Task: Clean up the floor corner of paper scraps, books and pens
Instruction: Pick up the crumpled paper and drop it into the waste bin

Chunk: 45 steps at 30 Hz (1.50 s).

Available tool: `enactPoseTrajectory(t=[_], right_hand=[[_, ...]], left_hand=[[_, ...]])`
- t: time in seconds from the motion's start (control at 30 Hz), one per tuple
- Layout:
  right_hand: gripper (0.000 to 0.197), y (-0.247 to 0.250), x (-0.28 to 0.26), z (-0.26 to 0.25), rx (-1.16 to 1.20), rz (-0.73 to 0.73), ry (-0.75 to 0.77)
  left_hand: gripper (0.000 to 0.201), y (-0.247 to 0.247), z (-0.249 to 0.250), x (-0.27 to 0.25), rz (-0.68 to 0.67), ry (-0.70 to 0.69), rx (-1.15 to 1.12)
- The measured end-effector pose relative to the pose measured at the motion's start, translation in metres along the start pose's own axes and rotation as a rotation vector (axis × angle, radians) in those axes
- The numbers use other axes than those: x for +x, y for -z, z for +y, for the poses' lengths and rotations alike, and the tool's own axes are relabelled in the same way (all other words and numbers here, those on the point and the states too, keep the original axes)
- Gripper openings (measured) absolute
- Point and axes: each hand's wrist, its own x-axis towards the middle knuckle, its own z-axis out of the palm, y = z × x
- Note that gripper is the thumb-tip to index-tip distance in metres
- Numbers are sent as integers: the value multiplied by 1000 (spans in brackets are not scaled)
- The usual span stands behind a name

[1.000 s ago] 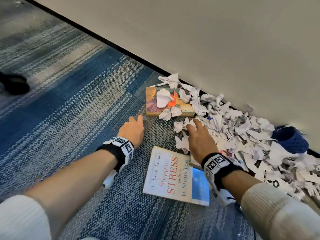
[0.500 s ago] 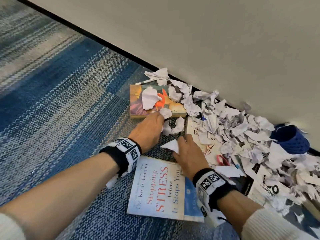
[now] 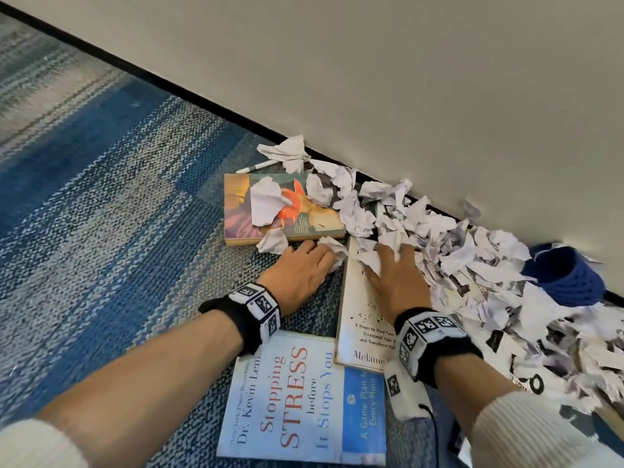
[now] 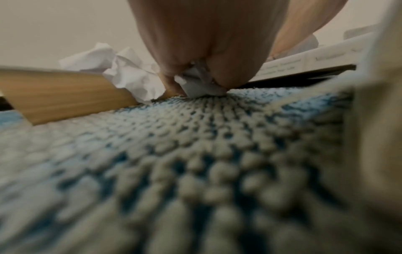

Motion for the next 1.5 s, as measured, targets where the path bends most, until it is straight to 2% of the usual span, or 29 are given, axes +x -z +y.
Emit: enactPoseTrajectory(t=[0.13, 0.23, 0.3, 0.43, 0.5, 0.63, 0.7, 0.83, 1.0, 1.1, 1.17, 1.27, 1.33, 1.4, 1.5], right_hand=[[45, -3, 0, -3, -34, 49, 12], [46, -2, -1, -3, -64, 13, 1], [46, -1, -1, -5, -86, -19, -1], [44, 6, -3, -9, -149, -52, 20], [43, 13, -5, -11, -245, -57, 37], [37, 23, -12, -10, -327, -37, 68], [33, 26, -17, -10, -312, -24, 68], [31, 34, -25, -13, -287, 17, 94], [31, 43, -46, -18, -237, 8, 89], [25, 49, -72, -15, -100, -46, 59], [20, 54, -98, -8, -31, -66, 42], [15, 70, -134, 7, -7, -41, 6], [14, 83, -158, 17, 0, -30, -61], [20, 97, -186, 28, -10, 34, -181], [22, 121, -241, 39, 0, 79, -288]], left_hand=[[34, 5, 0, 1, -82, 101, -94], [37, 13, -1, -4, -57, 192, -153], [29, 25, -6, -8, 77, 238, -135], [32, 61, -21, 0, 387, 340, -140], [26, 74, -34, 10, 478, 405, -97], [33, 71, -69, 27, 460, 554, -103], [30, 59, -79, 30, 336, 575, -60], [35, 36, -81, 32, 150, 468, -6], [25, 31, -67, 35, 113, 506, 164], [28, 45, -57, 35, -60, 498, 136], [26, 62, -40, 29, -146, 431, 84], [20, 78, 7, 19, -124, 278, -29], [19, 83, 52, 15, -105, 129, -137], [20, 92, 102, 18, -112, -44, -220], [17, 117, 166, 4, -106, -205, -315]])
